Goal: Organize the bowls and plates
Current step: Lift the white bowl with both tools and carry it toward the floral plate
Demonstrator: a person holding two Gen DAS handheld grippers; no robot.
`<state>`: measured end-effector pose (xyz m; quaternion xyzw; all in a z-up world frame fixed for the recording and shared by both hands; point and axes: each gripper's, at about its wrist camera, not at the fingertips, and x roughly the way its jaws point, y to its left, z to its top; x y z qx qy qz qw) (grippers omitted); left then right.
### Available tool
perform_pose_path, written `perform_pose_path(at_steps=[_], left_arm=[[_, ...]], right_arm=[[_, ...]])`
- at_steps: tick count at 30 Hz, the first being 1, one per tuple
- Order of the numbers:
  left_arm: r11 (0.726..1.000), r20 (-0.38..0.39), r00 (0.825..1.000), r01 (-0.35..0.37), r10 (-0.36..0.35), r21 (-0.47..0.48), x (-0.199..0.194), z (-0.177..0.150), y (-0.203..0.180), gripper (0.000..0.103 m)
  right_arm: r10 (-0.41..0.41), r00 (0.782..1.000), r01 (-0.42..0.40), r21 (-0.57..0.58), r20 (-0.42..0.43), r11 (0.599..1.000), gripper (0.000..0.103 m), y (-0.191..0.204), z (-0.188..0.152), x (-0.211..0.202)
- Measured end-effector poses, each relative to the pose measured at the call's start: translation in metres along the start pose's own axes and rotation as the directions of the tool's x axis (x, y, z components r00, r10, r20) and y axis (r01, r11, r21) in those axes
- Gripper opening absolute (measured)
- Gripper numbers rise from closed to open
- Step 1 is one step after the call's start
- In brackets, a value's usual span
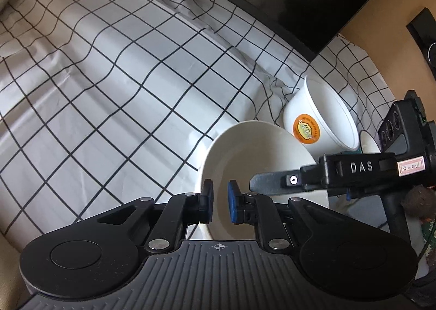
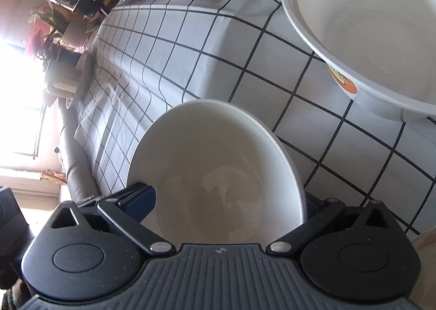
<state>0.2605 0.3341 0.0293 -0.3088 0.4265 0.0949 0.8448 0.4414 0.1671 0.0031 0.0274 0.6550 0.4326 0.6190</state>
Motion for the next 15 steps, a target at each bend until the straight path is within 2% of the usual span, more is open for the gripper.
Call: perform_pose_path(at_steps=[4, 8, 12, 15], left_arm=[[1.000, -0.030, 0.999, -0.022, 0.022, -0.007, -0.002, -0.002, -0.005, 0.015], [0.996, -0.020, 0.998, -0.052, 0.053, 0.068, -0.011, -0.013, -0.018, 0.016], [0.992, 0.037, 0.996, -0.080, 0.076, 0.103, -0.031, -0.022, -0.024, 0.017], [0.984, 0.048, 0.990, -0.139, 0.135, 0.109, -0.037, -0.022, -0.023, 0.018]], right_arm=[[-0.007, 1.000, 0.006, -0.078, -0.020, 0.997, 0.103, 0.005, -0.001, 0.001], [-0.012, 0.999, 0.005, -0.188, -0.035, 0.982, 0.103, 0.011, -0.006, 0.002], [-0.003, 0.999, -0.005, -0.198, -0.041, 0.980, 0.103, 0.011, -0.004, 0.002], [0.013, 0.999, -0.020, -0.202, -0.036, 0.979, 0.103, 0.008, -0.004, 0.001]])
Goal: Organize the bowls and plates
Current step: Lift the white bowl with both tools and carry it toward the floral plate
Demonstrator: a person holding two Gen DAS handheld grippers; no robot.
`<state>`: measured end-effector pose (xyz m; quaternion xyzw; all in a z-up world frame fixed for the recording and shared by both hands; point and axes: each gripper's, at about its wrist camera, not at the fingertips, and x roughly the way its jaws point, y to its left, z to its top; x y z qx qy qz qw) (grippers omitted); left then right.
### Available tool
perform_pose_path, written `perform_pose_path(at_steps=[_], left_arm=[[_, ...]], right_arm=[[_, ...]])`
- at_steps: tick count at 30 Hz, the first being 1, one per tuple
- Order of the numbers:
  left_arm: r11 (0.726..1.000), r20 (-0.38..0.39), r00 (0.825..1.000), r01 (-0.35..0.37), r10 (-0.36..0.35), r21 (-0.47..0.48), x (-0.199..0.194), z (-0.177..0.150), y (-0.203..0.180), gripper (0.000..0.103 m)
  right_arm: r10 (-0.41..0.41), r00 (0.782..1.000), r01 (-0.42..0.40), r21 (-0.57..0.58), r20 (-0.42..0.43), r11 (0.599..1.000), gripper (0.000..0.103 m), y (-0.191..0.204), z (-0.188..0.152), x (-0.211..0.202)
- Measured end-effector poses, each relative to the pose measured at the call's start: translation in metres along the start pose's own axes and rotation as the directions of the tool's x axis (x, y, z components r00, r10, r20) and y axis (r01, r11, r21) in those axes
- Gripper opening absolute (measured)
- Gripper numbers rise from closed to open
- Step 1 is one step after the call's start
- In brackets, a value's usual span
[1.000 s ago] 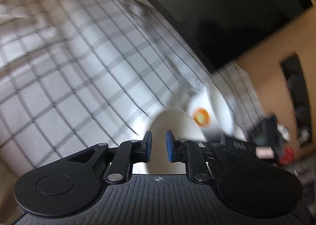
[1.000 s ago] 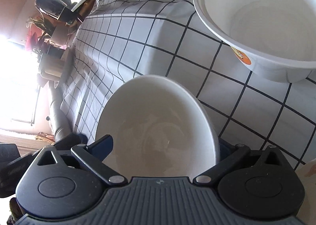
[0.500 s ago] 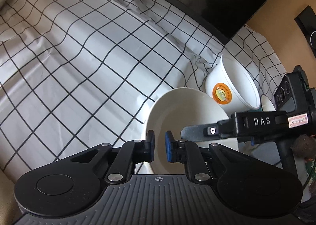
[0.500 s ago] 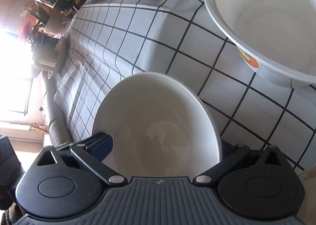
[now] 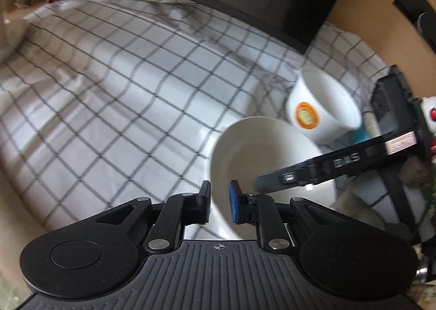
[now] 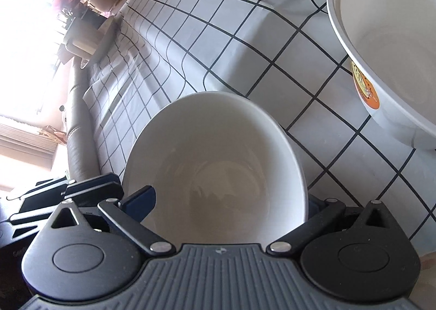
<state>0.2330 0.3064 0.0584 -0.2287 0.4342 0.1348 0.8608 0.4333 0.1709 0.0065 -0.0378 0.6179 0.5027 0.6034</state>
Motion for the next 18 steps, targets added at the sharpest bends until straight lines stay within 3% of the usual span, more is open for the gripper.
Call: perform_pose_path(at_steps=[4, 9, 14, 18], left_arm=[[0.998, -0.030, 0.999, -0.032, 0.030, -0.054, 0.011, 0.001, 0.010, 0.028], [0.992, -0.091, 0.996, -0.001, -0.011, -0.126, 0.039, -0.001, 0.014, 0.028], [0.982, -0.111, 0.992, 0.033, -0.054, -0.184, 0.060, -0.003, 0.018, 0.028], [0.972, -0.119, 0.988, 0.074, -0.102, -0.224, 0.070, -0.003, 0.020, 0.028]], right_arm=[[0.009, 1.000, -0.010, 0.011, 0.027, 1.000, 0.103, -0.003, -0.003, -0.002], [0.003, 0.999, -0.003, 0.020, 0.037, 1.000, 0.100, -0.003, -0.003, -0.002], [-0.080, 0.994, 0.080, -0.006, 0.071, 0.997, 0.070, -0.004, -0.006, -0.010], [-0.120, 0.988, 0.123, -0.030, 0.093, 0.992, 0.063, -0.003, -0.010, -0.013]])
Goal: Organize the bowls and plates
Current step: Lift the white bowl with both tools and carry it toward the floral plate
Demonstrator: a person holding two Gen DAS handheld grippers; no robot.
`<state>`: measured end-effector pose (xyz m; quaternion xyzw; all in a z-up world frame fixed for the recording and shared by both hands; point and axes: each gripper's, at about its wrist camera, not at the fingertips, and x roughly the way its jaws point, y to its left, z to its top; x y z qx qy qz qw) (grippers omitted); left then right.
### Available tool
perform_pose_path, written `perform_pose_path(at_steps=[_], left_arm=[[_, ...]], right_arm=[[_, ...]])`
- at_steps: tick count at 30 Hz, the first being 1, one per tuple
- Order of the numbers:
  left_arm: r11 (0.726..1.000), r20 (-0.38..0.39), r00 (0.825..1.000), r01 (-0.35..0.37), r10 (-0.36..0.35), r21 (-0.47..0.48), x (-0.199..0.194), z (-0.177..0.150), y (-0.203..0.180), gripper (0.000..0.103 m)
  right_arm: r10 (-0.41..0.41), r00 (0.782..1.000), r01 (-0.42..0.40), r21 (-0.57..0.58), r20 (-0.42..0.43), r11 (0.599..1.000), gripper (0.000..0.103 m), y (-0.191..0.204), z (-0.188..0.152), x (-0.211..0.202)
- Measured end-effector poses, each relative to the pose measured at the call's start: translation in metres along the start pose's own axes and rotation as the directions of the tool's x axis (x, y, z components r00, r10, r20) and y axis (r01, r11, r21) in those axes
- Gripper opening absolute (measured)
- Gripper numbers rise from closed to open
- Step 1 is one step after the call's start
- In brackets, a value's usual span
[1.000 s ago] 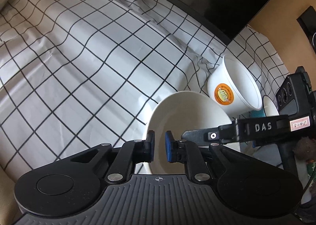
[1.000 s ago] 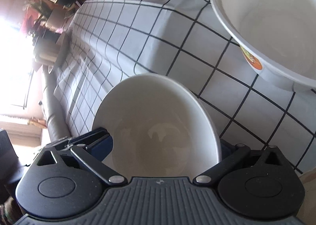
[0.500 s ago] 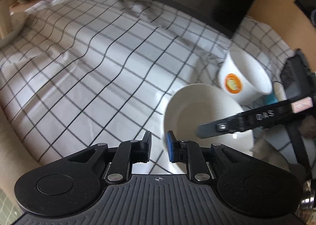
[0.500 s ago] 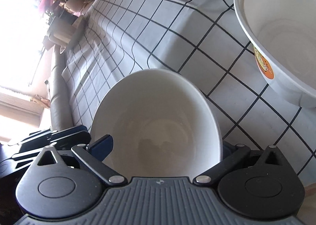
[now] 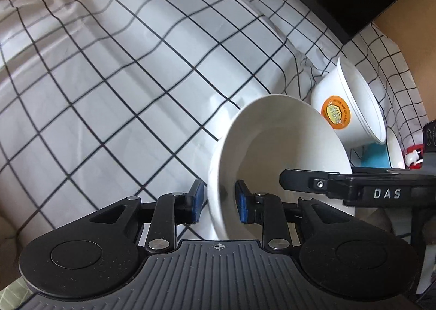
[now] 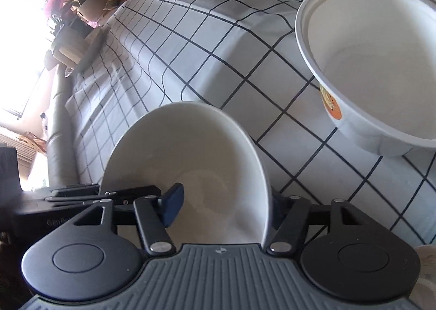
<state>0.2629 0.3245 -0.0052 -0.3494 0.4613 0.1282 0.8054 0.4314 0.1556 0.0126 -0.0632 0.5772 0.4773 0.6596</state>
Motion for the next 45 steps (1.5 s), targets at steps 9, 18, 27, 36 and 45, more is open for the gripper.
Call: perform_pose_path(at_steps=[9, 18, 27, 36, 45], left_arm=[[0.997, -0.018, 1.000, -0.012, 0.014, 0.074, 0.004, 0.005, -0.012, 0.029], [0.998, -0.113, 0.993, -0.013, 0.019, 0.057, 0.008, 0.024, -0.008, 0.023], [0.995, -0.183, 0.983, 0.011, 0.007, 0.098, -0.009, 0.029, -0.009, 0.024], [0.984, -0.197, 0.980, 0.052, -0.017, 0.170, -0.028, 0.041, -0.026, 0.022], [0.939, -0.273, 0.957, 0.177, -0.095, 0.295, -0.028, 0.042, -0.095, 0.022]], right_arm=[[-0.051, 0.997, 0.050, 0.024, 0.054, 0.998, 0.063, 0.004, -0.010, -0.002], [-0.142, 0.987, 0.129, 0.157, 0.078, 0.979, 0.063, 0.014, -0.026, -0.005], [-0.168, 0.975, 0.131, 0.231, 0.145, 0.964, 0.060, 0.029, -0.037, -0.022], [-0.171, 0.965, 0.108, 0.292, 0.199, 0.950, 0.060, 0.037, -0.049, -0.046], [-0.249, 0.927, 0.126, 0.390, 0.281, 0.912, 0.060, 0.016, -0.081, -0.110]])
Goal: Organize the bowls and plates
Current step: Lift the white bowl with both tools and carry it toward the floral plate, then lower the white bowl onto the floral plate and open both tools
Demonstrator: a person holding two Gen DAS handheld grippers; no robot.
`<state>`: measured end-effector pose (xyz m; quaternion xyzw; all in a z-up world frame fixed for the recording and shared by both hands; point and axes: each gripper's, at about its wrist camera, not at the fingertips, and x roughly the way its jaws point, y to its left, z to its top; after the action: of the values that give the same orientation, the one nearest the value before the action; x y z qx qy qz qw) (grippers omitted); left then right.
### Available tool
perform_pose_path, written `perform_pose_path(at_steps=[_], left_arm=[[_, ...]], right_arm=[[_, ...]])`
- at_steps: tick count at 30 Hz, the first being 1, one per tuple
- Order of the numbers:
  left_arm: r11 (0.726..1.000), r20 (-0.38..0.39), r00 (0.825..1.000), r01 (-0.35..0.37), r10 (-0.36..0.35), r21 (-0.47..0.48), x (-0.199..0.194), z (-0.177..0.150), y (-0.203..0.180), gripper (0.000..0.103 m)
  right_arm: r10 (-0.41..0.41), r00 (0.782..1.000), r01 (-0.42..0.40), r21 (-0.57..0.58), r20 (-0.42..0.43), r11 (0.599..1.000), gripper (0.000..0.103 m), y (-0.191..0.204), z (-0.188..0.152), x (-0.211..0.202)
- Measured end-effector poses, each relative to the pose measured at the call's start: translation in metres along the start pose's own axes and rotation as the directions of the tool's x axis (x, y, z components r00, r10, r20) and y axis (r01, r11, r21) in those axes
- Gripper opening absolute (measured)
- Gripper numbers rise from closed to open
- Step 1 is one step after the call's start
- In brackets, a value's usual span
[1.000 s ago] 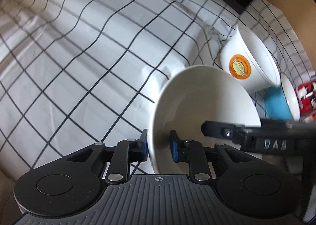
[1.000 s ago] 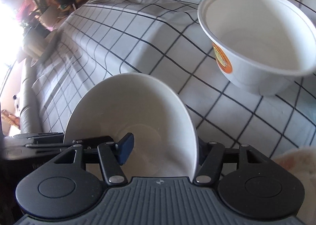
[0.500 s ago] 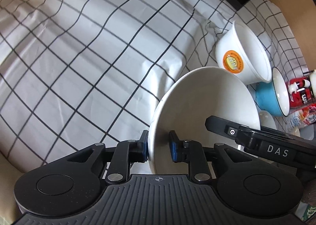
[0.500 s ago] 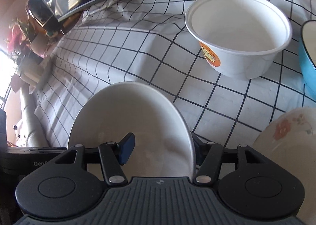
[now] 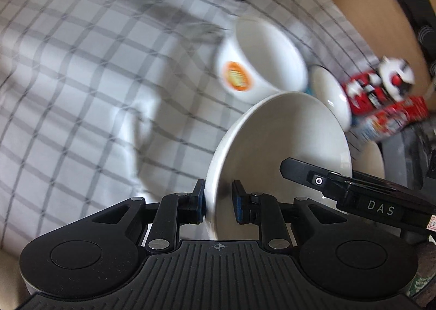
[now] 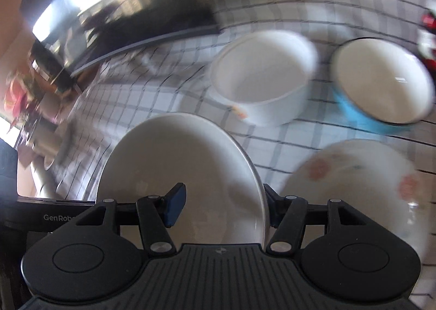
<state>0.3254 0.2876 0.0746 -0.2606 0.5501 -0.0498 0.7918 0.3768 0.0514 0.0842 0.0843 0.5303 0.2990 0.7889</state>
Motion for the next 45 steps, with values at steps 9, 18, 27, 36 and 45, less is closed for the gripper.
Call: perform_pose_path(at_steps=[9, 18, 27, 36, 45], left_arm=[[0.984, -0.099, 0.994, 0.056, -0.040, 0.168, 0.066, 0.007, -0.091, 0.022], [0.979, -0.122, 0.992, 0.058, -0.034, 0.196, 0.102, -0.011, -0.116, 0.022], [0.982, -0.122, 0.992, 0.005, 0.018, 0.187, 0.116, -0.011, -0.108, 0.022], [0.986, -0.122, 0.992, -0.016, 0.036, 0.167, 0.120, -0.006, -0.101, 0.021], [0.981, -0.098, 0.994, -0.029, 0.049, 0.194, 0.121, -0.009, -0.104, 0.023]], right_arm=[[-0.125, 0.991, 0.113, 0.188, 0.052, 0.976, 0.060, -0.087, -0.022, -0.047], [-0.169, 0.985, 0.157, 0.263, 0.024, 0.952, 0.060, -0.133, -0.030, -0.051], [-0.128, 0.991, 0.131, 0.259, -0.029, 0.957, 0.060, -0.142, -0.027, -0.032], [-0.109, 0.992, 0.122, 0.235, -0.067, 0.964, 0.060, -0.144, -0.017, -0.013], [-0.111, 0.992, 0.122, 0.224, -0.061, 0.967, 0.060, -0.143, -0.018, -0.015]])
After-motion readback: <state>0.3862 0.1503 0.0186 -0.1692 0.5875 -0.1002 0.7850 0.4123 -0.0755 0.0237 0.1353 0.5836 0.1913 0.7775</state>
